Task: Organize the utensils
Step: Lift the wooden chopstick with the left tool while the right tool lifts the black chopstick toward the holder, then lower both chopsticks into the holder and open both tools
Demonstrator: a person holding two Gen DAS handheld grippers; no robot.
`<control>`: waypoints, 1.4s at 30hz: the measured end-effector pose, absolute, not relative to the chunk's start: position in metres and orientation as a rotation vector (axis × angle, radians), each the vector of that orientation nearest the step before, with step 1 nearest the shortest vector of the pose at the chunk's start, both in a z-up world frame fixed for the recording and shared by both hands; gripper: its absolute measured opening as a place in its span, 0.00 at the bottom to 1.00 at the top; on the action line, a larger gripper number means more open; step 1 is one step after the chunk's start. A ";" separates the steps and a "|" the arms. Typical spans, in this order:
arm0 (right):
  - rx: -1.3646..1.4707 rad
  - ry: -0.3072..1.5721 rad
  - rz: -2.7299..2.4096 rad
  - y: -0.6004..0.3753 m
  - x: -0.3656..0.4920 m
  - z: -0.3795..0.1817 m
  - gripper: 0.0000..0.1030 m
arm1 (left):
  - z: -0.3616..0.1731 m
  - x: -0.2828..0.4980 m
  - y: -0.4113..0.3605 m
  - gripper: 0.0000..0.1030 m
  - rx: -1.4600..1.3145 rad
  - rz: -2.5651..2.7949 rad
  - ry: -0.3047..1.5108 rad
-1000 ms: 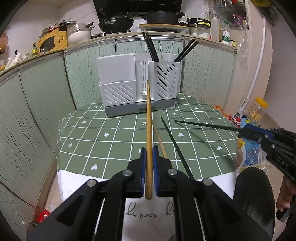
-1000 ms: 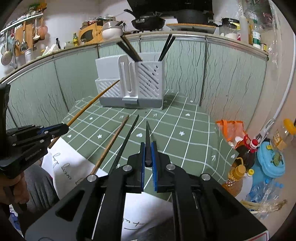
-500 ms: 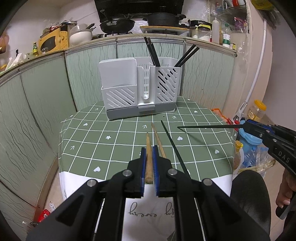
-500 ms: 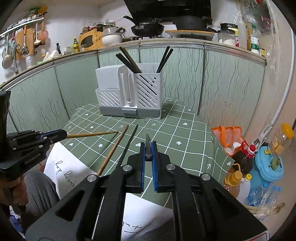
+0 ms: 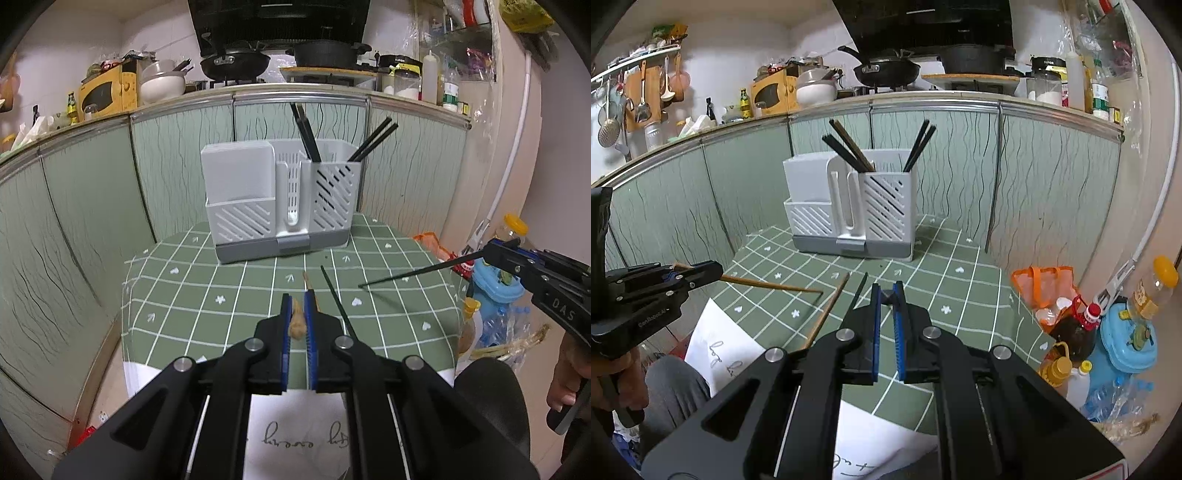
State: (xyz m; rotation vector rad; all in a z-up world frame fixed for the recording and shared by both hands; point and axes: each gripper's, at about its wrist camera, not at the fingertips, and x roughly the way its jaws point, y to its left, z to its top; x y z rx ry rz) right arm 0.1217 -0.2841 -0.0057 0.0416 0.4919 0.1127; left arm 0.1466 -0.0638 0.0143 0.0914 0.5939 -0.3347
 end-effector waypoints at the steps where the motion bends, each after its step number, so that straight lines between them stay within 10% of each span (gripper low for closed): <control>1: 0.042 0.488 0.114 -0.284 0.122 -0.003 0.06 | 0.017 0.148 -0.064 0.08 0.091 -0.336 0.591; 42: 0.061 0.395 0.256 -0.339 0.173 0.135 0.06 | 0.132 0.205 -0.097 0.08 0.160 -0.607 0.493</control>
